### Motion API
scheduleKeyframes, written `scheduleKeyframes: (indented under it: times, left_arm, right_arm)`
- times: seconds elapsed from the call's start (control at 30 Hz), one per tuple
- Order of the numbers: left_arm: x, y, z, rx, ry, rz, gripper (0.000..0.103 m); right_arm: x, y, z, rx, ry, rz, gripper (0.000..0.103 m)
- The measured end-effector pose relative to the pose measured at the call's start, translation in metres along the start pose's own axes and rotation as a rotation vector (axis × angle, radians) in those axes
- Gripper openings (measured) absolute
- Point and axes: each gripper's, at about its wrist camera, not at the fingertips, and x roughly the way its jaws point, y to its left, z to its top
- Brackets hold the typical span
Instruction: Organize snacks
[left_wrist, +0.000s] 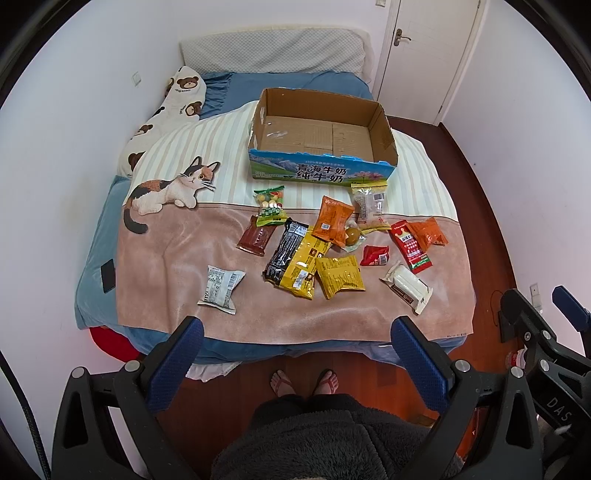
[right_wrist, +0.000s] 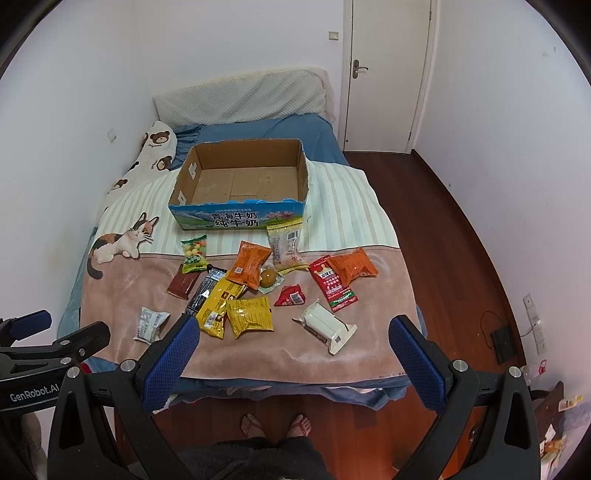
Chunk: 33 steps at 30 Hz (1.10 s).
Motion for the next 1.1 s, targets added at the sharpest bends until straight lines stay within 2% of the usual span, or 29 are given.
scheduleKeyframes:
  times: [0.6, 0.7, 1.1]
  left_arm:
    - [0.002, 0.002, -0.007, -0.002, -0.005, 0.001, 0.103]
    - [-0.01, 0.002, -0.011, -0.003, -0.01, 0.002, 0.103]
    - [-0.015, 0.004, -0.011, -0.004, -0.021, 0.004, 0.103]
  right_arm:
    - [-0.004, -0.001, -0.004, 0.005, 0.005, 0.008, 0.103]
    - [-0.005, 0.0, -0.006, 0.005, 0.004, 0.01, 0.103]
    - [-0.014, -0.002, -0.004, 0.004, -0.005, 0.013, 0.103]
